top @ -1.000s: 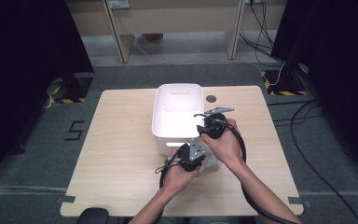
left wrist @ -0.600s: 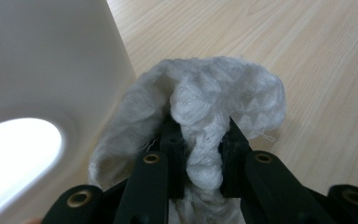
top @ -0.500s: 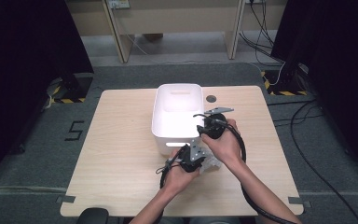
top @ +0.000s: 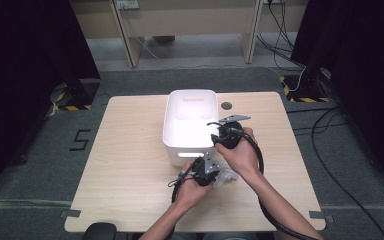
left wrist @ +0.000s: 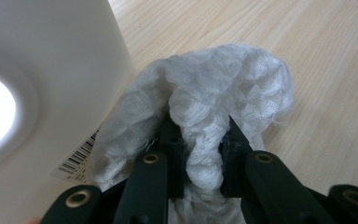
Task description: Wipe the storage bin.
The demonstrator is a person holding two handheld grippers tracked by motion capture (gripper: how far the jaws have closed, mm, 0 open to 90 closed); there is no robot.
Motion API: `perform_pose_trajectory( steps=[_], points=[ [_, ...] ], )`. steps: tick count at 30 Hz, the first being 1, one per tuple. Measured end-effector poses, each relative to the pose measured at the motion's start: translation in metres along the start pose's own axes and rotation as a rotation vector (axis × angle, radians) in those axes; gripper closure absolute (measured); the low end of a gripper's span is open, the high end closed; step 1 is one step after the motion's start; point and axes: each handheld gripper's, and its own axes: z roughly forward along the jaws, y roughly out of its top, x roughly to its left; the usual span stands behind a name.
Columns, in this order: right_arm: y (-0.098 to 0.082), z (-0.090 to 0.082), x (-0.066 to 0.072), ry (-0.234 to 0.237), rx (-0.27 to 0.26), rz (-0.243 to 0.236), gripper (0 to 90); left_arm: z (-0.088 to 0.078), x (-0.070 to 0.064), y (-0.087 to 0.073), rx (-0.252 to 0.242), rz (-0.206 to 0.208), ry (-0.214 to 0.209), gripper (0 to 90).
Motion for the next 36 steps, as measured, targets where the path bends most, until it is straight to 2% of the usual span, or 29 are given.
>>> perform_pose_trajectory(
  steps=[5, 9, 15, 16, 17, 18, 19, 20, 24, 26, 27, 28, 29, 33, 36],
  points=[
    [0.0, 0.001, -0.001, 0.002, -0.004, 0.005, 64.8, -0.002, 0.001, 0.001, 0.005, -0.003, -0.004, 75.6],
    [-0.001, 0.002, 0.0, 0.001, -0.009, -0.013, 62.7, -0.007, 0.002, 0.001, 0.009, -0.003, -0.006, 75.4],
    [-0.001, 0.003, 0.0, 0.007, -0.009, -0.009, 60.2, -0.026, 0.008, -0.003, 0.023, -0.003, -0.02, 75.1],
    [-0.001, 0.003, 0.0, 0.008, -0.008, -0.006, 59.9, -0.036, 0.012, -0.007, 0.022, -0.016, -0.019, 75.1],
    [-0.001, 0.003, 0.0, 0.008, -0.008, -0.006, 59.9, -0.036, 0.012, -0.007, 0.022, -0.016, -0.019, 75.1],
    [-0.001, 0.004, 0.0, 0.008, -0.007, -0.005, 59.7, -0.048, 0.017, -0.011, 0.025, -0.026, -0.01, 75.1],
    [-0.001, 0.004, 0.0, 0.008, -0.007, -0.005, 59.7, -0.048, 0.017, -0.011, 0.025, -0.026, -0.01, 75.2],
    [-0.001, 0.004, 0.0, 0.007, -0.008, -0.008, 59.6, -0.059, 0.022, -0.017, 0.019, -0.039, 0.004, 75.2],
    [-0.001, 0.005, 0.0, 0.005, -0.007, -0.007, 59.4, -0.081, 0.032, -0.031, 0.024, -0.067, 0.018, 75.3],
    [-0.001, 0.006, 0.0, 0.001, -0.008, -0.004, 59.4, -0.1, 0.038, -0.044, 0.021, -0.103, 0.024, 75.3],
    [-0.001, 0.006, 0.0, 0.001, -0.008, -0.004, 59.4, -0.1, 0.038, -0.044, 0.021, -0.103, 0.024, 75.3],
    [-0.002, 0.006, 0.0, 0.002, -0.013, -0.004, 59.4, -0.117, 0.042, -0.058, 0.011, -0.145, 0.033, 75.3],
    [-0.002, 0.006, 0.0, 0.002, -0.013, -0.004, 59.4, -0.117, 0.042, -0.058, 0.011, -0.145, 0.033, 75.2],
    [-0.002, 0.006, 0.001, -0.003, -0.019, -0.009, 59.8, -0.143, 0.054, -0.079, 0.011, -0.189, 0.089, 75.2],
    [-0.002, 0.006, 0.002, -0.01, -0.021, -0.011, 60.2, -0.157, 0.066, -0.091, 0.017, -0.211, 0.13, 75.2]
  ],
)
